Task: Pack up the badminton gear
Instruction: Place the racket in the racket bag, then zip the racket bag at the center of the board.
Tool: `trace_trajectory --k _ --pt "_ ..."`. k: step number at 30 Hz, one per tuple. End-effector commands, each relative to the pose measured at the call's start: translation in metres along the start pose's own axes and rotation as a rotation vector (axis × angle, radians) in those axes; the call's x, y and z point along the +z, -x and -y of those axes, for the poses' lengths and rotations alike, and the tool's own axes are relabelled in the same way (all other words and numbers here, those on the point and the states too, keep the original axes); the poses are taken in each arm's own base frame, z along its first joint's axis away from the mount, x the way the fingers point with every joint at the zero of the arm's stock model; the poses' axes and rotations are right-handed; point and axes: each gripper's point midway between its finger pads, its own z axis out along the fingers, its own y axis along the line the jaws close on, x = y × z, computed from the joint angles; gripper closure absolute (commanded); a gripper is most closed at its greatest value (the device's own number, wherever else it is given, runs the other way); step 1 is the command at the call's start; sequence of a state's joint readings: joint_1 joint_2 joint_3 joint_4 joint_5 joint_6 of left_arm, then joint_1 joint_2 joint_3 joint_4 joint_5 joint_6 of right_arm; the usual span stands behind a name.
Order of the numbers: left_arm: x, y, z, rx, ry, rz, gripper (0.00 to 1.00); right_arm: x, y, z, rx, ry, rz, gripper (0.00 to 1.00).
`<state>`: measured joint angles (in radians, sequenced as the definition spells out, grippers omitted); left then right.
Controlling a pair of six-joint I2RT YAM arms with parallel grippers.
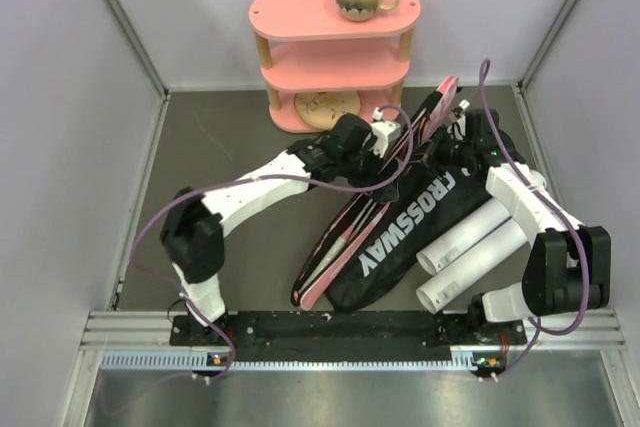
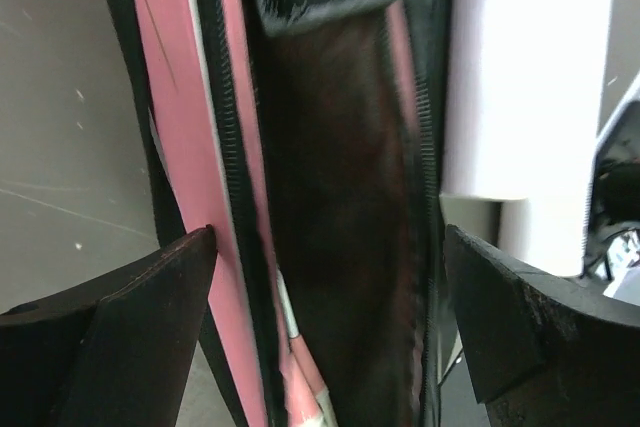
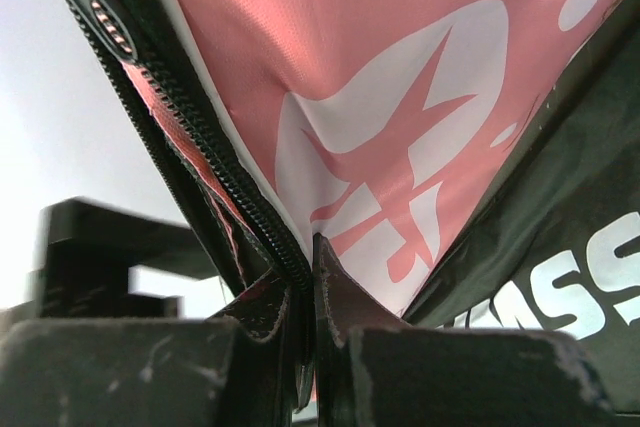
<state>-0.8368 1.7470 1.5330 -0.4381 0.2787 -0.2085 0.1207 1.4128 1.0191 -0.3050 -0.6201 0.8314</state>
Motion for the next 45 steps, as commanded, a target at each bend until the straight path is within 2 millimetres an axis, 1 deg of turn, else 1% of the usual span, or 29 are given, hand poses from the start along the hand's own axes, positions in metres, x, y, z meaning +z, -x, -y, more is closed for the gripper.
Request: trace_trajectory --k 1,3,4,5,6,7,8,9,10,11,13,14,15,16,17,18,20,21,22,23,25,26,28,30,31,36,39,40,45 --pt "0.002 0.000 0.015 0.049 -0.068 -0.049 0.01 -0.014 0.010 -0.047 -0.040 0.109 0.073 1.00" --pt "0.006 -0.008 0.015 0.050 -0.076 -0.057 0.01 -0.012 0.013 -0.046 -0.028 0.103 0.083 1.00" --pt "0.007 -0.010 0.019 0.054 -0.084 -0.062 0.01 -0.011 0.013 -0.050 -0.021 0.113 0.088 0.99" --pt "0.009 -0.015 0.013 0.057 -0.054 -0.068 0.03 -0.010 0.012 -0.051 -0.018 0.119 0.081 0.98" --pt "0.010 -0.019 0.008 0.056 -0.025 -0.075 0.13 -0.009 0.013 -0.054 -0.023 0.129 0.081 0.95" --pt "0.012 -0.021 0.002 0.056 -0.001 -0.084 0.21 -0.010 0.014 -0.055 -0.041 0.132 0.082 0.90" --pt "0.012 -0.026 -0.009 0.055 0.055 -0.101 0.27 -0.013 0.017 -0.058 -0.064 0.135 0.082 0.78" --pt "0.011 -0.029 -0.014 0.056 0.080 -0.112 0.36 -0.015 0.019 -0.055 -0.087 0.116 0.078 0.72" --pt "0.010 -0.031 -0.016 0.060 0.094 -0.122 0.54 -0.019 0.022 -0.050 -0.156 0.086 0.079 0.58" --pt "0.008 -0.033 -0.020 0.061 0.112 -0.130 0.60 -0.025 0.030 -0.044 -0.176 0.083 0.093 0.53" --pt "0.004 -0.033 -0.023 0.069 0.110 -0.125 0.70 -0.035 0.033 -0.041 -0.237 0.121 0.077 0.49" --pt "0.004 -0.035 -0.023 0.066 0.107 -0.130 0.76 -0.039 0.038 -0.040 -0.252 0.123 0.092 0.43" --pt "0.002 -0.036 -0.023 0.065 0.104 -0.133 0.80 -0.048 0.047 -0.038 -0.268 0.120 0.125 0.41" --pt "-0.002 -0.035 -0.023 0.066 0.102 -0.130 0.82 -0.050 0.050 -0.041 -0.316 0.126 0.136 0.37" --pt "-0.003 -0.036 -0.021 0.068 0.098 -0.132 0.84 -0.056 0.060 -0.039 -0.324 0.120 0.163 0.33" --pt "-0.005 -0.035 -0.021 0.070 0.097 -0.127 0.85 -0.061 0.070 -0.037 -0.324 0.121 0.181 0.33" --pt "-0.011 -0.033 -0.019 0.075 0.095 -0.117 0.87 -0.061 0.080 -0.044 -0.316 0.158 0.162 0.34" --pt "-0.012 -0.033 -0.019 0.077 0.093 -0.116 0.87 -0.060 0.084 -0.045 -0.303 0.163 0.153 0.35" --pt "-0.014 -0.032 -0.016 0.078 0.080 -0.113 0.87 -0.063 0.091 -0.055 -0.311 0.184 0.156 0.37" --pt "-0.015 -0.031 -0.016 0.075 0.079 -0.110 0.88 -0.058 0.095 -0.053 -0.298 0.180 0.147 0.42" --pt "-0.015 -0.033 -0.015 0.069 0.071 -0.114 0.90 -0.058 0.100 -0.058 -0.301 0.189 0.146 0.49" --pt "-0.015 -0.034 -0.014 0.069 0.067 -0.116 0.90 -0.054 0.102 -0.055 -0.293 0.184 0.134 0.54" --pt "-0.016 -0.034 -0.013 0.066 0.062 -0.117 0.91 -0.051 0.100 -0.052 -0.289 0.187 0.104 0.55" --pt "-0.016 -0.037 -0.013 0.066 0.062 -0.122 0.92 -0.049 0.099 -0.047 -0.293 0.167 0.100 0.55" --pt "-0.016 -0.038 -0.014 0.069 0.064 -0.124 0.93 -0.049 0.099 -0.038 -0.306 0.121 0.113 0.53" --pt "-0.017 -0.038 -0.016 0.072 0.064 -0.126 0.96 -0.059 0.101 -0.030 -0.363 0.039 0.165 0.50" --pt "-0.017 -0.038 -0.016 0.071 0.061 -0.129 0.98 -0.065 0.104 -0.017 -0.405 -0.052 0.194 0.49" --pt "-0.016 -0.040 -0.017 0.070 0.062 -0.134 0.98 -0.069 0.107 -0.015 -0.412 -0.081 0.217 0.48" --pt "-0.017 -0.038 -0.017 0.067 0.061 -0.132 1.00 -0.079 0.100 -0.012 -0.392 -0.120 0.230 0.48"
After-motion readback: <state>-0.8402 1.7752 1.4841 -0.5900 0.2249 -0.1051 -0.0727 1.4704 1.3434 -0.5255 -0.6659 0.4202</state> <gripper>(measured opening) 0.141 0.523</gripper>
